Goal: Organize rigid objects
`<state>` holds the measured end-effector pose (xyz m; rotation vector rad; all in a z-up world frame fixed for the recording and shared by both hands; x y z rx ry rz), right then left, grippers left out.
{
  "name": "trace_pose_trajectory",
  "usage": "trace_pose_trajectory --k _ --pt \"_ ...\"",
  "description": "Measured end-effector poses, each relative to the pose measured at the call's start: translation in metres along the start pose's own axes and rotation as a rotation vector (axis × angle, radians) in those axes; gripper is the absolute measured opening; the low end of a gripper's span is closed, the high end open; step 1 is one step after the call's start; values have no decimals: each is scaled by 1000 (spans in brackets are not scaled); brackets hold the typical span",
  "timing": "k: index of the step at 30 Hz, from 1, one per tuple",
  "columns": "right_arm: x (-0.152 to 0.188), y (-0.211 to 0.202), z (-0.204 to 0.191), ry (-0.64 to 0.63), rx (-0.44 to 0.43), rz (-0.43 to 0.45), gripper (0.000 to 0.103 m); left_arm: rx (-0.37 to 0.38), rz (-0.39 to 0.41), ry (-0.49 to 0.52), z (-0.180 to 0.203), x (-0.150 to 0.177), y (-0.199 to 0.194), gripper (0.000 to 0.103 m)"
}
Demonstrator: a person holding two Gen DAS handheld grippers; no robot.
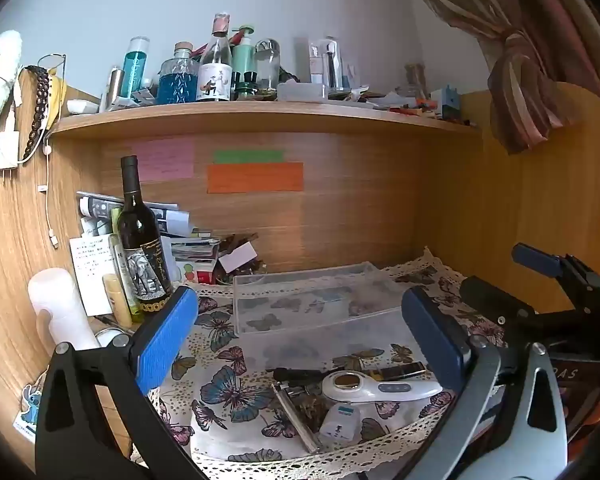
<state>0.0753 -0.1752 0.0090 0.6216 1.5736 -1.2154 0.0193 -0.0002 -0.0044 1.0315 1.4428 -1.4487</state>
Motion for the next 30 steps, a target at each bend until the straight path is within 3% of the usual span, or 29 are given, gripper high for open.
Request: trace_pose_trajectory --k 30 --pt "-1 -1 -5 4 -9 -9 103 15 3 -7 1 -3 -3 103"
Point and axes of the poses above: each gripper's, at about its wrist camera, not at the fingertips, and y roughly the way its jaws point, z to its right, x to its underside, the point moved 2 cm from there along y, roughly the way its jaws point, and after that the axes turned 6 degrees about -z, right-handed, at the moved point
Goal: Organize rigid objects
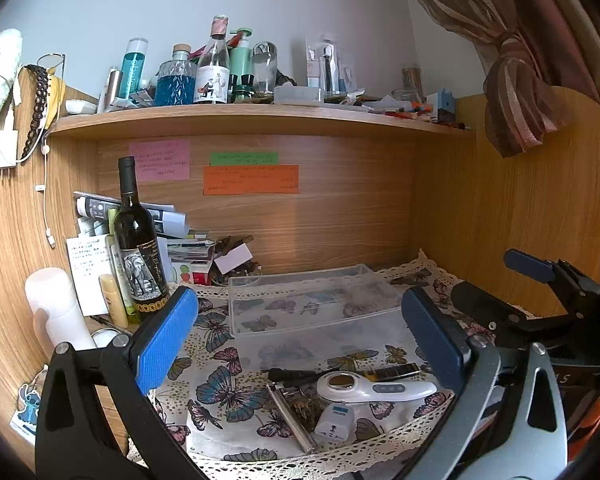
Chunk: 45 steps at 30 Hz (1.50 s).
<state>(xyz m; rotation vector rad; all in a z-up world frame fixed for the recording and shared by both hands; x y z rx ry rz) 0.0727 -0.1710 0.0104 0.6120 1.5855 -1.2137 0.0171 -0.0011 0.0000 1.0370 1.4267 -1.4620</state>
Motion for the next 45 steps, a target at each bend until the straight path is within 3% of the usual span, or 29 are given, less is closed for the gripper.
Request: trace_pose_trajectory --k 45 --pt "-4 -2 1 10 -2 10 103 8 -3 -9 0 4 2 103"
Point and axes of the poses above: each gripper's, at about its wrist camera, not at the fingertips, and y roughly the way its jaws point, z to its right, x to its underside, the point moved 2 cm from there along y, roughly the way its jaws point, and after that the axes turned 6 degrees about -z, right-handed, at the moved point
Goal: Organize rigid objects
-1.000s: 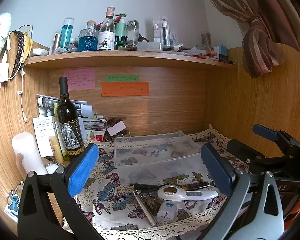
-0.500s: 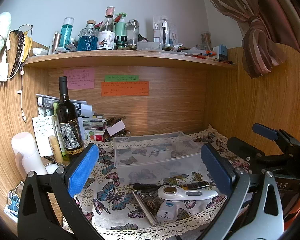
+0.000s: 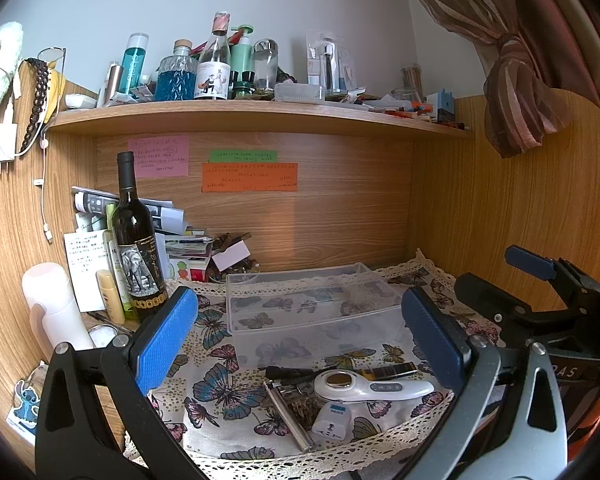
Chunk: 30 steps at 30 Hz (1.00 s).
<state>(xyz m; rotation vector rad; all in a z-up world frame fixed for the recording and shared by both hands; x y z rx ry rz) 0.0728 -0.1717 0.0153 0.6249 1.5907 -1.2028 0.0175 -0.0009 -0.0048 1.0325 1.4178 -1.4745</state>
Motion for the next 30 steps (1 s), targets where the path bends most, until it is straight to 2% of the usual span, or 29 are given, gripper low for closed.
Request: trace_pose_trajectory --k 21,24,27,30 --pt "6 9 2 4 -31 -18 103 35 -27 -34 -6 5 10 102" --pt "9 16 5 1 -44 -34 103 16 -60 -44 -13 8 18 86" --pt "14 26 11 -1 -55 -78 97 17 -118 -59 -22 15 31 83" --pt "22 41 18 7 -71 -143 88 4 -197 -66 -31 27 49 73"
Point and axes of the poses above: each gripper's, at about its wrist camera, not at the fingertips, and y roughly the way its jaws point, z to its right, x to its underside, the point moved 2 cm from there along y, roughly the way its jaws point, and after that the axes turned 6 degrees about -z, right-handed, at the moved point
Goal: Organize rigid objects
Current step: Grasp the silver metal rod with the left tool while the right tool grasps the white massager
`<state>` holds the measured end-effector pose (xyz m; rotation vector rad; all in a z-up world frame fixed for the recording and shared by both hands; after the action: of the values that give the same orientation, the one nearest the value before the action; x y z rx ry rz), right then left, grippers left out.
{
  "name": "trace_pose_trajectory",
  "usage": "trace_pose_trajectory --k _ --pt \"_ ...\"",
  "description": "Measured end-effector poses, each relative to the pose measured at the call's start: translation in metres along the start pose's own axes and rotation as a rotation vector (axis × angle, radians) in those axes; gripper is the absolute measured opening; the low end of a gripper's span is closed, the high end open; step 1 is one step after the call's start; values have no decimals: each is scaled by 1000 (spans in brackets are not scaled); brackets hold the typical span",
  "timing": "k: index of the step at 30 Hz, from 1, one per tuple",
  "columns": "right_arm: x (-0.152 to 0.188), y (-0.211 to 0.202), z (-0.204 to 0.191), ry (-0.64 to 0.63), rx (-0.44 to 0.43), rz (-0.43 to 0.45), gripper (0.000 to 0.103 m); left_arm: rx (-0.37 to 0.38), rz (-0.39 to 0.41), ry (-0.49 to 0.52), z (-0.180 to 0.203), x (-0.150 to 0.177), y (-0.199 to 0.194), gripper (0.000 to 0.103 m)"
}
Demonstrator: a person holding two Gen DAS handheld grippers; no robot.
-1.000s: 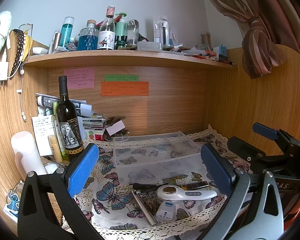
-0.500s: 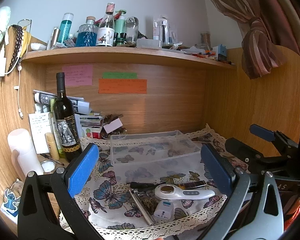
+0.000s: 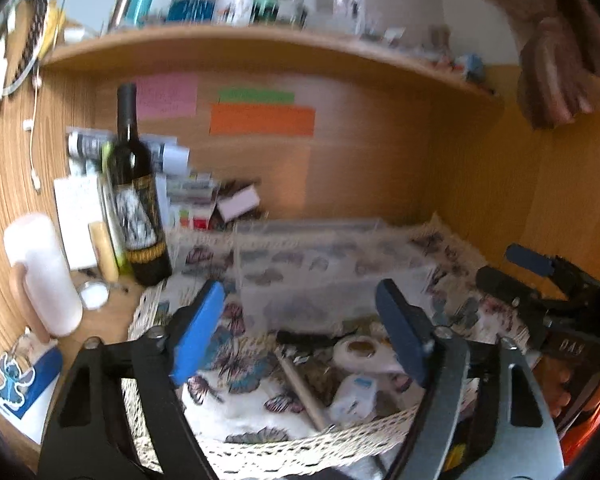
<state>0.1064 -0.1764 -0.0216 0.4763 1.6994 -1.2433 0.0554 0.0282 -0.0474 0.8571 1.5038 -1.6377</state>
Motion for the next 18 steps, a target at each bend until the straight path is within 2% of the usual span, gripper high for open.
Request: trace_pose_trajectory --k 7,10,15,18 --pt "23 35 15 25 -57 -172 63 30 -235 -40 -20 33 49 53" --pt "31 45 13 7 -92 -227 60 57 -305 -46 -20 44 63 49" --pt "42 60 1 -54 -141 -294 59 79 -372 -32 -13 57 77 48" --pt "44 69 -6 -74 -179 -331 59 85 -412 -31 -12 62 86 40"
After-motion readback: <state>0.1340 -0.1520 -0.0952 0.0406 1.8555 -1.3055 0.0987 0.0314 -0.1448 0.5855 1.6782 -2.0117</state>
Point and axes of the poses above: each gripper's, at about its wrist camera, not at the fingertips, and y roughly the way its jaws point, z to its right, x to its underside, the point moved 2 cm from there along y, roughly the way its jaws point, and after that the axes turned 6 degrees about -z, right-handed, at the moved point
